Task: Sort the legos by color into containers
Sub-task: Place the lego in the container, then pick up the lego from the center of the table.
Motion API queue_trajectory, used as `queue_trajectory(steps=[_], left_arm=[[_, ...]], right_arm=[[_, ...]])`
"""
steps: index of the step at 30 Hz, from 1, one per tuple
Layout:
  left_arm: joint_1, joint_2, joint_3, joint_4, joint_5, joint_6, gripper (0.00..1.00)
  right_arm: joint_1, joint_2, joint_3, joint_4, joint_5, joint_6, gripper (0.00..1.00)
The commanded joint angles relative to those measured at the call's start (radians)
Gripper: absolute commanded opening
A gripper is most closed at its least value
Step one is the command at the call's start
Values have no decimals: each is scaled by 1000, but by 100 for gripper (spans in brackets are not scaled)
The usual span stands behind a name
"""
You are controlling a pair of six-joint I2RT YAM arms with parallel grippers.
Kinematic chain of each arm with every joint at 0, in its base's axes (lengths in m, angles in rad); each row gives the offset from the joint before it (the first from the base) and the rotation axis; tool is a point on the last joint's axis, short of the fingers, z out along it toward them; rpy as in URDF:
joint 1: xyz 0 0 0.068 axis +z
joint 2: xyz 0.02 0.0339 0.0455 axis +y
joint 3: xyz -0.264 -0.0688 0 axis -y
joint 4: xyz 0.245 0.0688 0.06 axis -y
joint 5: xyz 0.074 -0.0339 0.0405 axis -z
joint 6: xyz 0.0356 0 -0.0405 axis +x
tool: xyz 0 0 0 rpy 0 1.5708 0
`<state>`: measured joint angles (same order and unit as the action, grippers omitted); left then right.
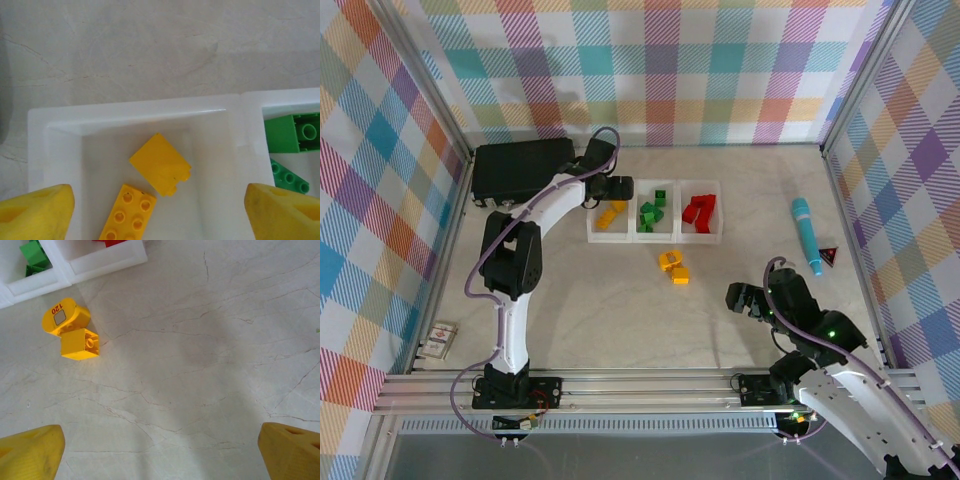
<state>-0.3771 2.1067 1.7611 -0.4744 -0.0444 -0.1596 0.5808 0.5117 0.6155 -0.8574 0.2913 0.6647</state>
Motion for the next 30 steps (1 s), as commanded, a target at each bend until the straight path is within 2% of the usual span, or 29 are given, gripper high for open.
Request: queue_trajectory(steps=[1, 3, 6, 11, 14, 16, 18, 22, 25, 30], left_arm=[[7, -135, -53, 58, 15, 14, 94], [7, -203, -108, 102, 6, 10, 99], [7, -328, -210, 184, 22, -4, 100], [10, -599, -529, 454, 47, -47, 100], [42, -732, -706, 590, 67, -100, 100], [64, -786, -800, 656, 2, -150, 100], [91, -836, -864, 659, 63, -124, 100], [78, -904, -924, 569, 196, -82, 100], [33, -921, -945, 471, 206, -104, 95], [-113, -965, -1001, 384, 72, -102, 94]], right_arm=[[-7, -30, 24, -25, 10, 38, 99], [-7, -37, 26, -32, 4, 45, 99], [-7, -45, 30, -36, -1, 47, 99], [-8, -49, -12, 10, -17, 53, 99], [-7, -28, -31, 43, -34, 53, 99], [-7, -3, -32, 61, -38, 48, 99], [-9, 21, -28, 83, -41, 40, 99], [-9, 63, -19, 123, -41, 30, 99], [-9, 119, -18, 194, -66, 20, 99], [-9, 337, 51, 275, -138, -15, 99]])
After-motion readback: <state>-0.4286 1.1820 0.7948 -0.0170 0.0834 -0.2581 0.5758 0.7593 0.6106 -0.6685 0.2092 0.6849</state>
